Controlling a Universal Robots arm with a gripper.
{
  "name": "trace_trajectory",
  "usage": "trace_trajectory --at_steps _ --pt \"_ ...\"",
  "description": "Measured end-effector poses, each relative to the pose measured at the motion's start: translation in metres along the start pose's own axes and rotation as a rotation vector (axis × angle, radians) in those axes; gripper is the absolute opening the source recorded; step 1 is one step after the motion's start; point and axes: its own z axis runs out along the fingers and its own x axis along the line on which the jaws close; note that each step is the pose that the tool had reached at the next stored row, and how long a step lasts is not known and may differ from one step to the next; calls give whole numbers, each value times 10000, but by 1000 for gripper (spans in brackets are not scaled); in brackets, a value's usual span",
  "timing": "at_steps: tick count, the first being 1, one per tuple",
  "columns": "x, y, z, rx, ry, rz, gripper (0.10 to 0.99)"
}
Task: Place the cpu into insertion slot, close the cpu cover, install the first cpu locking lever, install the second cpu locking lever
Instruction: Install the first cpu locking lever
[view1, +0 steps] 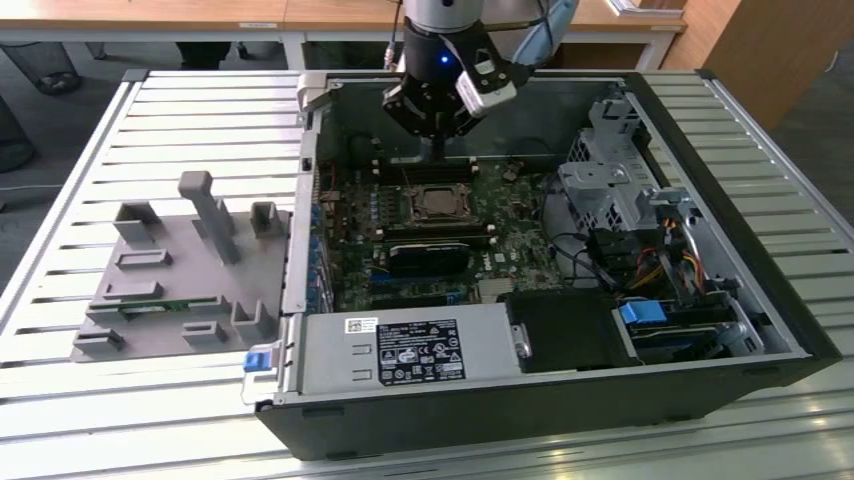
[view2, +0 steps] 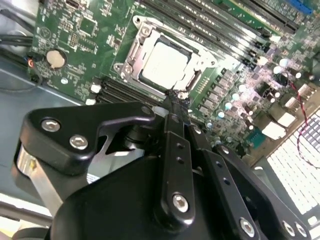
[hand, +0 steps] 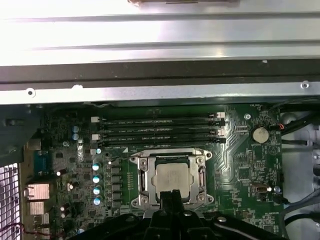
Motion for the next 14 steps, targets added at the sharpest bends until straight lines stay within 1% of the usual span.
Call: trace_trajectory --at_steps 1,3,14 --pt "5 0 0 0 -23 1 106" --pt "7 0 2 -1 -33 -10 106" --pt "58 7 19 -2 -35 -12 106"
